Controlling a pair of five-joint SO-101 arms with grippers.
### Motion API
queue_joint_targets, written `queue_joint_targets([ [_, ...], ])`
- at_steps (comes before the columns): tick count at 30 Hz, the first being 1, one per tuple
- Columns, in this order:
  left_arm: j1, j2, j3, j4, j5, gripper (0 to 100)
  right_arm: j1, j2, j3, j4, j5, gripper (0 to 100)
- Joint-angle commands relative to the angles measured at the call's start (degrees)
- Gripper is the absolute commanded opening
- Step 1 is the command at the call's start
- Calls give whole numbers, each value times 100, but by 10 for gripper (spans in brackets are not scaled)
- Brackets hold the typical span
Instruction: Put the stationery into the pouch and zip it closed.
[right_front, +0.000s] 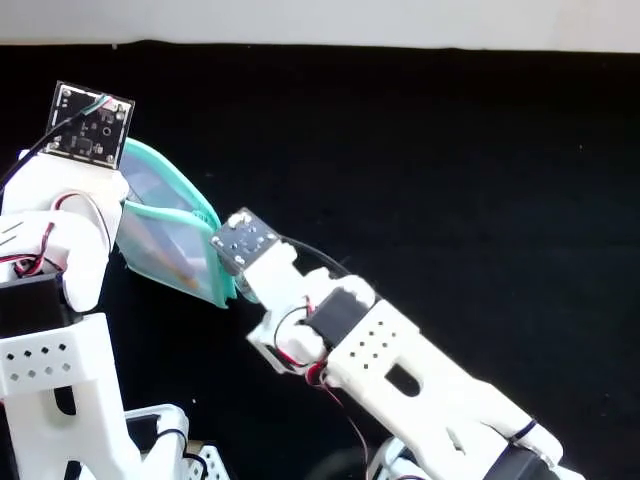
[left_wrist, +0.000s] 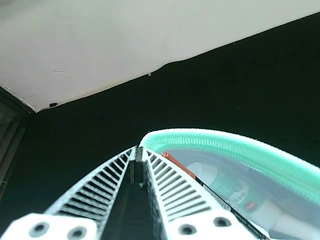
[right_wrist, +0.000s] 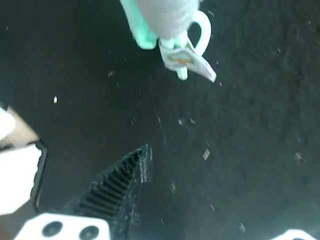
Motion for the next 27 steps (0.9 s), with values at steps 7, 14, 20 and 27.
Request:
queue_joint_targets([
  [7,-31,303,268,53,62,7,-66,-215,1385,-2826,-501,518],
  [14,-31,303,268,53,62,7,22,-163,1974,-4418,-897,518],
  [20,-31,303,268,53,62,7,119,-145,2229,-5209,-897,518],
  [27,-31,277,268,62,62,7,321,-136,2255,-5596,-853,518],
])
